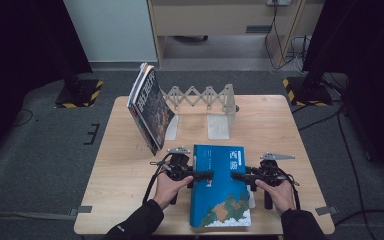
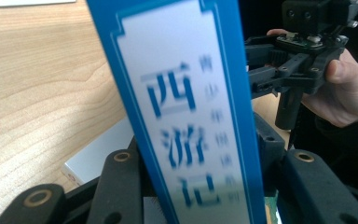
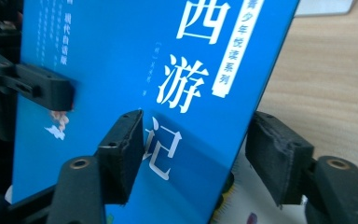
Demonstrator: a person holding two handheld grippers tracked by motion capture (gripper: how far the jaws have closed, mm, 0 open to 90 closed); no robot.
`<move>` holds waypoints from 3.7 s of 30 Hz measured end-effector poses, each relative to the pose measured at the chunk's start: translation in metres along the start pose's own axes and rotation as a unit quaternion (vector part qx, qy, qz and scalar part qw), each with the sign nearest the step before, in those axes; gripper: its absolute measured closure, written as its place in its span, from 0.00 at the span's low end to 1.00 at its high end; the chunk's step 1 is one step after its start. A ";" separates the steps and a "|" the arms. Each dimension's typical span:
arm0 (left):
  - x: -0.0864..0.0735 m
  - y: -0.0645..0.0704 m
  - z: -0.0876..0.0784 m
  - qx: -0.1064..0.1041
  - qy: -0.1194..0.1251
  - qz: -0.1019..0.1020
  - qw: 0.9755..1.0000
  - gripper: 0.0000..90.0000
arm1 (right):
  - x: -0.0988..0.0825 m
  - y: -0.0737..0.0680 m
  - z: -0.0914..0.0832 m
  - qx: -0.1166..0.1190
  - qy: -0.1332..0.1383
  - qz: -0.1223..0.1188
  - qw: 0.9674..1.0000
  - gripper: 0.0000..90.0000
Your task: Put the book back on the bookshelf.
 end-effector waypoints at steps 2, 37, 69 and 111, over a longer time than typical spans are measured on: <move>0.002 0.001 0.001 0.003 0.000 0.006 1.000 0.62 | 0.001 -0.002 0.000 0.002 0.006 -0.005 1.000 0.44; 0.010 0.007 0.005 -0.004 0.011 -0.045 0.999 0.67 | 0.005 -0.009 0.002 0.025 0.025 -0.034 0.999 0.43; 0.022 0.023 -0.004 0.005 0.035 -0.028 0.999 0.67 | 0.011 -0.013 -0.005 0.049 0.060 -0.021 0.997 0.48; 0.123 0.000 -0.116 0.226 0.096 0.092 0.965 0.67 | 0.003 0.056 -0.035 -0.185 -0.035 -0.132 0.973 0.35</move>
Point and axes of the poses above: each handheld gripper's, and its own axes: z roughly forward along the jaws, x roughly out of its top, y roughly to its right, the point moved 5 cm from there along z, roughly forward along the jaws, and after that the axes turned 8 degrees about y, right-handed, at the moved point
